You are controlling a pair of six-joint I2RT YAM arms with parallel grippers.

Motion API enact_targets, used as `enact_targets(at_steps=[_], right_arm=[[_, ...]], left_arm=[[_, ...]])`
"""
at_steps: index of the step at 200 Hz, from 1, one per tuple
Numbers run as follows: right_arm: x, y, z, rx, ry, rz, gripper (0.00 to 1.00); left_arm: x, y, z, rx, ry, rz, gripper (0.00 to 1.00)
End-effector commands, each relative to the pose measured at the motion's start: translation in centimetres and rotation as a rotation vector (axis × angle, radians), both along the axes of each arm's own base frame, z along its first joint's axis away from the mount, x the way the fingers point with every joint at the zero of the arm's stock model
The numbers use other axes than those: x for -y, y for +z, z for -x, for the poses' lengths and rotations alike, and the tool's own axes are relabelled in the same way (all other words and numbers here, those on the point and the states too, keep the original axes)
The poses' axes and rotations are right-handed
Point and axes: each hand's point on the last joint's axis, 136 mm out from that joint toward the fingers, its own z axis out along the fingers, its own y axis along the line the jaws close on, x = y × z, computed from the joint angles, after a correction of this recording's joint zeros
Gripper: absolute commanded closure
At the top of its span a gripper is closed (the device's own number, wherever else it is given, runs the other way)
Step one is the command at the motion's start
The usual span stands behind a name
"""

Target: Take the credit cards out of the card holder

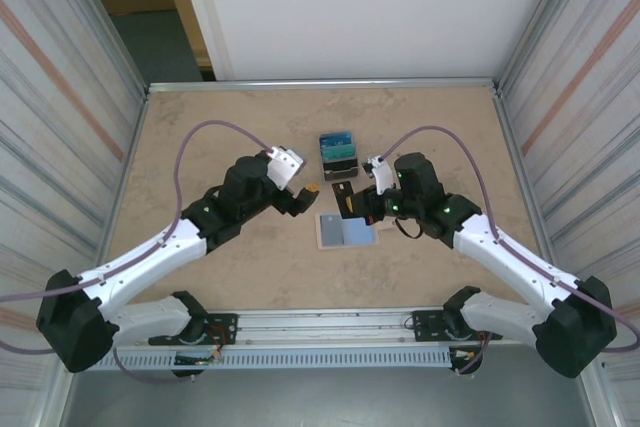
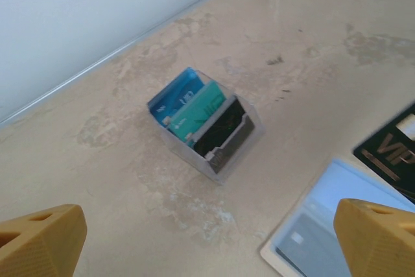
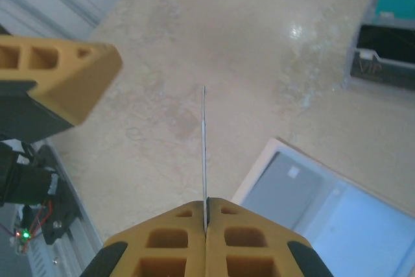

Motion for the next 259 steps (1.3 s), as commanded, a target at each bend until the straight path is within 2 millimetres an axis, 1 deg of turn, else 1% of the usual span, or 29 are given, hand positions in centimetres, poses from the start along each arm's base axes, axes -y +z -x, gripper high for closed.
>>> enact_targets(at_steps=[1,21,47,70,82,100,107,121,146,151,175,180,226,250,259], right_arm=[[-1.2,2.3,0.3,0.105,0.095,0.009,1.00],[-1.9,2.3,0.4,0.115,0.130,0.031,1.00],[-2.8,2.3,0.4,0.114,0.174,0.039,1.00],[-3.4,2.3,0.6,0.115,0.209,0.037,1.00],[-3.6,2.2,0.6,0.112,0.224,0.039,1.00],[-4.0,2.6,0.8,0.116,0.251,0.036,1.00],[-4.1,2.7,0.8,0.115,0.261,0.034,1.00],[-4.2,2.7,1.0,0.112,0.276,0.037,1.00],[-4.3,2.5,1.2,0.108,0.293,0.047,1.00],[-4.3,2.5,1.2,0.109,0.296,0.048,1.00],[-4.4,2.5,1.2,0.109,0.306,0.046,1.00],[-4.4,2.6,1.3,0.107,0.309,0.044,1.00],[-4.8,2.8,1.6,0.107,0.339,0.032,1.00],[-4.9,2.9,2.0,0.099,0.364,0.027,1.00],[-4.8,2.8,2.1,0.093,0.369,0.031,1.00]], left_arm=[[0.4,1.9,1.2,0.000,-0.120,0.031,0.01],[-0.4,2.7,1.0,-0.018,-0.142,0.095,0.02],[-0.6,3.2,1.7,-0.028,-0.231,0.127,0.02],[-0.2,2.7,2.3,-0.041,-0.316,0.121,0.04],[-0.1,2.4,2.3,-0.064,-0.344,0.125,0.05],[0.3,1.9,2.4,-0.094,-0.398,0.122,0.08],[0.5,1.7,2.5,-0.104,-0.418,0.114,0.10],[0.9,1.5,2.8,-0.122,-0.460,0.102,0.12],[1.4,1.3,3.2,-0.141,-0.509,0.093,0.16],[1.5,1.3,3.2,-0.143,-0.517,0.093,0.19],[1.7,0.9,3.3,-0.156,-0.546,0.084,0.20],[1.8,0.8,3.4,-0.159,-0.551,0.080,0.23],[2.7,-0.7,3.9,-0.184,-0.635,0.049,0.25],[3.2,-1.0,4.1,-0.195,-0.682,0.038,0.26],[3.4,-1.0,4.2,-0.202,-0.699,0.039,0.28]])
